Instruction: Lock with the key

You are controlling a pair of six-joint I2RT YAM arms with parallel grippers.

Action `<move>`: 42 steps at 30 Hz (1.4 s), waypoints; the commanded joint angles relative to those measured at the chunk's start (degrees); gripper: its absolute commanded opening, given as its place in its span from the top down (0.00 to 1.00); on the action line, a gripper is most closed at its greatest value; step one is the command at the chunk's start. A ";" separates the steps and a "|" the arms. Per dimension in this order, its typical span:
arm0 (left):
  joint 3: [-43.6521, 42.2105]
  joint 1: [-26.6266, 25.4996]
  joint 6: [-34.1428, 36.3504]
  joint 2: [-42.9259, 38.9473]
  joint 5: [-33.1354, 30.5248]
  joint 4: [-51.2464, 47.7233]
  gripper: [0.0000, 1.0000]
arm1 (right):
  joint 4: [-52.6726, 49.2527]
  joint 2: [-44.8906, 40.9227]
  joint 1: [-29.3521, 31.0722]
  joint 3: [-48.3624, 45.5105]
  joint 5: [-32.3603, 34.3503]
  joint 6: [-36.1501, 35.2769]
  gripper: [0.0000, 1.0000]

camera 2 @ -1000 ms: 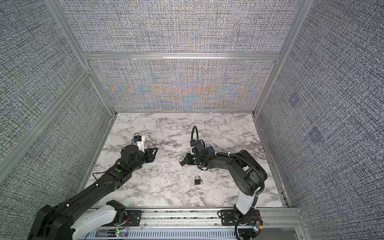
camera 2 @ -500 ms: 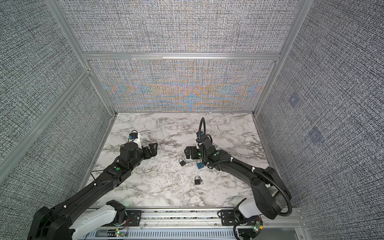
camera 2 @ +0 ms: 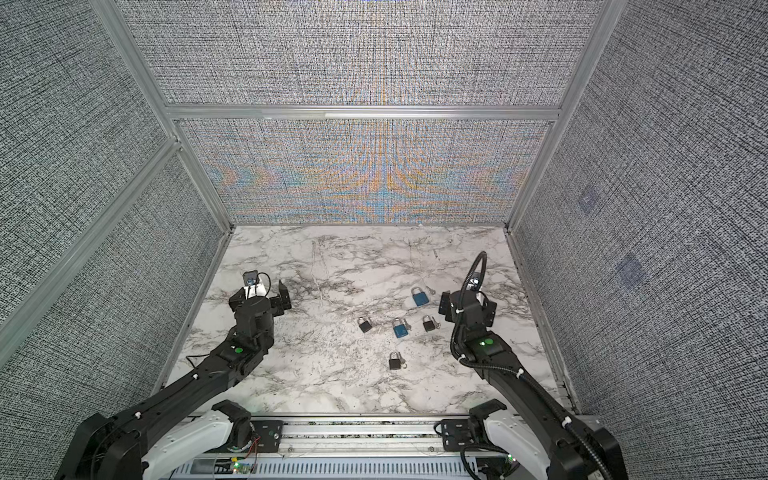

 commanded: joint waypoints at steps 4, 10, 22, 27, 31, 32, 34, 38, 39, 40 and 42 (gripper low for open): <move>-7.10 3.31 13.93 4.21 -3.50 24.49 0.01 | 35.01 0.74 -6.97 -14.80 0.25 -10.27 0.01; -12.62 8.90 12.12 11.07 4.75 40.08 0.02 | 64.11 19.52 -13.06 -20.57 -6.75 -12.82 0.01; -14.45 16.08 12.72 26.34 19.48 55.71 0.02 | 79.31 37.45 -15.62 -19.16 -15.72 -13.45 0.01; -13.96 23.66 7.14 29.37 31.41 54.30 0.02 | 67.11 36.38 -18.87 -13.17 -23.07 -12.08 0.01; -12.45 24.58 6.03 28.50 32.59 50.60 0.01 | 57.14 36.28 -20.07 -8.00 -26.37 -11.77 0.01; -12.71 24.55 6.90 29.21 33.03 52.32 0.01 | 57.37 36.25 -20.17 -8.09 -26.51 -11.73 0.01; -13.21 24.52 7.23 30.01 33.20 54.28 0.01 | 57.51 36.30 -20.12 -8.05 -26.57 -11.72 0.01; -13.23 24.63 7.15 29.81 33.14 54.16 0.01 | 57.52 36.27 -20.13 -8.18 -26.56 -11.76 0.01; -13.23 24.61 7.15 29.73 33.12 53.85 0.01 | 57.52 36.22 -20.19 -8.11 -26.55 -11.73 0.01; -13.37 24.53 7.35 29.73 33.03 54.28 0.01 | 57.60 36.24 -20.18 -8.17 -26.56 -11.74 0.01; -13.38 24.58 7.46 29.84 33.12 54.50 0.01 | 57.54 36.21 -20.19 -8.23 -26.49 -11.82 0.01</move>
